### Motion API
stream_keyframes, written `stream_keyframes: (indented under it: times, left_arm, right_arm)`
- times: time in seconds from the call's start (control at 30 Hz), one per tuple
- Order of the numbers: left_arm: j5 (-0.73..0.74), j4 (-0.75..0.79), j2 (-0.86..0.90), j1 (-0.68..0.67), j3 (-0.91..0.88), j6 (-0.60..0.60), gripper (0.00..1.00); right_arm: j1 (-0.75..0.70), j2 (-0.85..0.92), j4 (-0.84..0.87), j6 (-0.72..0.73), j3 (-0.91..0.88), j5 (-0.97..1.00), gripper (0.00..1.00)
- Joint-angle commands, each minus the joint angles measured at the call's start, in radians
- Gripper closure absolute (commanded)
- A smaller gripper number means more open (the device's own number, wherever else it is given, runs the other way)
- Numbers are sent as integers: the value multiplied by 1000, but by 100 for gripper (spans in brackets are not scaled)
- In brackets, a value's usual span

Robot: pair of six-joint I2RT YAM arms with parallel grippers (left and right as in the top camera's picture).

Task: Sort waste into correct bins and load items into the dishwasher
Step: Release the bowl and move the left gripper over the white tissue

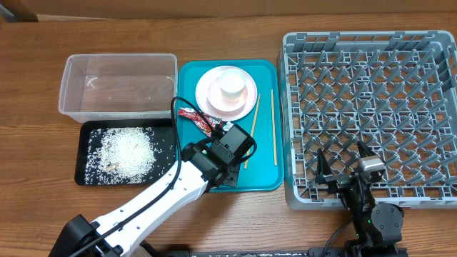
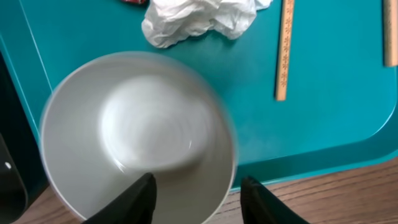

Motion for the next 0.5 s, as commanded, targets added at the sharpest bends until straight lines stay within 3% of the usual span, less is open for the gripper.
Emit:
stream_keyframes:
  times: [0.0, 0.07, 0.2, 0.27, 0.4, 0.47]
  left_arm:
    - [-13, 23, -19, -3, -13, -7, 50]
    - [-13, 50, -19, -1, -12, -7, 47]
    - [-16, 129, -19, 11, -9, -7, 31]
    - [-39, 172, -19, 22, -9, -6, 27]
    - [-181, 230, -19, 35, -9, -6, 26]
    - [-233, 252, -19, 39, -9, -6, 32]
  right_arm:
    - [-1, -10, 6, -3, -11, 2, 0]
    - [-1, -10, 6, -3, -11, 2, 0]
    - [-1, -10, 6, -3, -11, 2, 0]
    - [-1, -10, 6, -3, -11, 2, 0]
    - [-1, -10, 6, -3, -11, 2, 0]
    - [-1, -10, 6, -3, -11, 2, 0]
